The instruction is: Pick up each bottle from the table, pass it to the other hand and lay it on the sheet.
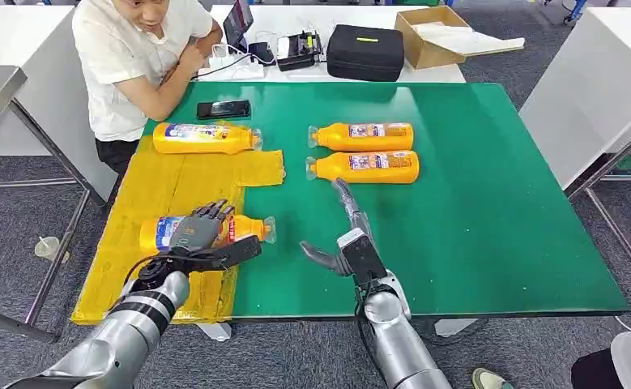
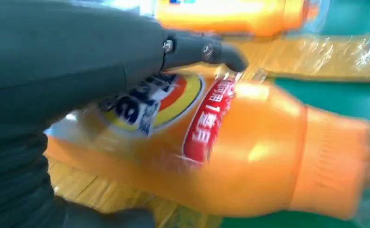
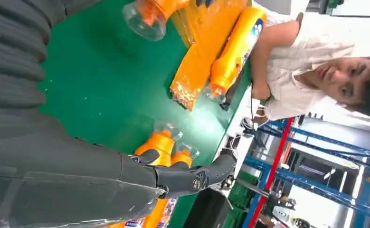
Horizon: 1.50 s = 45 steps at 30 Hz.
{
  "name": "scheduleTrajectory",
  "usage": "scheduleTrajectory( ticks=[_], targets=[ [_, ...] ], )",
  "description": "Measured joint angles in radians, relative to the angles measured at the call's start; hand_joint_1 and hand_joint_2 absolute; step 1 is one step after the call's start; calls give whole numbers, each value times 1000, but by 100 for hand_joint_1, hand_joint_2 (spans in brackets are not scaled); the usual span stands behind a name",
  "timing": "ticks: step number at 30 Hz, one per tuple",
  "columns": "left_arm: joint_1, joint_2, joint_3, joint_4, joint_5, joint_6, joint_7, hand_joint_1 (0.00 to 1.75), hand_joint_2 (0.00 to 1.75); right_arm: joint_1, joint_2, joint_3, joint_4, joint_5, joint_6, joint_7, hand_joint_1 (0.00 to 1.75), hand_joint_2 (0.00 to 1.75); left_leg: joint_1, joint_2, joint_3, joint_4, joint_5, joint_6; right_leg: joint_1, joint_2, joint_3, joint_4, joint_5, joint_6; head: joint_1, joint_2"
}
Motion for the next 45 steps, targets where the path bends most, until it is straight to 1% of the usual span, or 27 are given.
scheduleTrajectory(
  ticks=[2,7,12,16,22,24,28,29,33,35,37,38,39,40,41,45],
  targets=[
    [31,-11,-3,-50,5,35,-19,0,175,6,0,-2,-2,8,-4,2,0,175,0,0,-1,0,0,0,0,0,-1,0,0,0,0,0],
    [68,-28,-15,-134,10,32,-20,0,175,14,2,-3,-6,15,-5,4,0,175,0,0,-4,1,1,1,0,-1,-4,0,0,0,0,0],
    [104,-39,-37,-221,43,77,-82,0,175,20,2,-6,-14,18,-5,10,0,175,0,0,-8,1,1,1,0,-1,-8,0,0,0,0,0],
    [149,-55,-94,-342,79,70,-104,0,175,28,3,-9,-29,27,-5,21,0,175,0,0,-10,1,0,1,0,-1,-9,0,0,0,0,0],
    [207,-62,-188,-468,134,50,-133,0,175,36,3,-12,-46,50,-17,29,0,175,0,0,-11,1,0,1,0,-1,-11,0,0,0,0,0],
    [236,-68,-214,-525,203,23,-159,0,175,43,3,-13,-58,70,-36,30,0,175,0,0,-11,1,0,1,0,-1,-11,0,0,0,0,0],
    [336,-109,-236,-707,544,-135,-172,0,175,94,4,-24,-148,147,-106,38,0,175,0,0,-14,1,0,1,0,-1,-13,0,0,0,0,0],
    [355,-115,-242,-735,592,-154,-169,0,175,109,4,-26,-173,163,-116,40,0,175,0,0,-14,1,0,0,0,-1,-13,0,0,0,0,0],
    [401,-122,-255,-813,660,-171,-169,0,175,144,4,-36,-248,190,-127,48,0,175,0,0,-14,1,-1,0,0,-1,-14,0,0,0,0,0],
    [407,-123,-254,-824,707,-182,-164,0,175,151,4,-40,-269,228,-159,48,0,175,0,0,-14,0,-1,0,0,-1,-14,0,0,0,0,0],
    [417,-127,-252,-826,776,-192,-148,0,175,167,3,-47,-302,312,-231,63,0,175,0,0,-14,0,0,0,0,-1,-14,0,0,0,0,0],
    [422,-127,-249,-825,822,-192,-139,0,175,175,2,-52,-319,378,-278,83,0,175,0,0,-14,0,0,0,0,-1,-14,0,0,0,-1,0],
    [426,-127,-244,-822,868,-193,-132,0,175,178,-3,-59,-334,484,-343,123,0,175,0,0,-14,0,0,0,0,-1,-14,0,0,0,-1,0],
    [428,-127,-241,-819,898,-194,-127,0,0,179,-9,-66,-342,548,-376,153,0,175,0,0,-14,0,0,0,0,-1,-14,0,0,0,-1,0],
    [429,-127,-239,-817,917,-198,-126,0,175,180,-13,-74,-348,584,-394,171,0,175,0,0,-14,1,0,0,0,-1,-14,0,0,0,0,0],
    [443,-127,-235,-808,1005,-235,-91,0,175,179,-40,-95,-349,721,-426,251,0,175,-1,0,-14,1,-1,0,-1,-1,-14,0,0,0,-1,0]
  ],
)
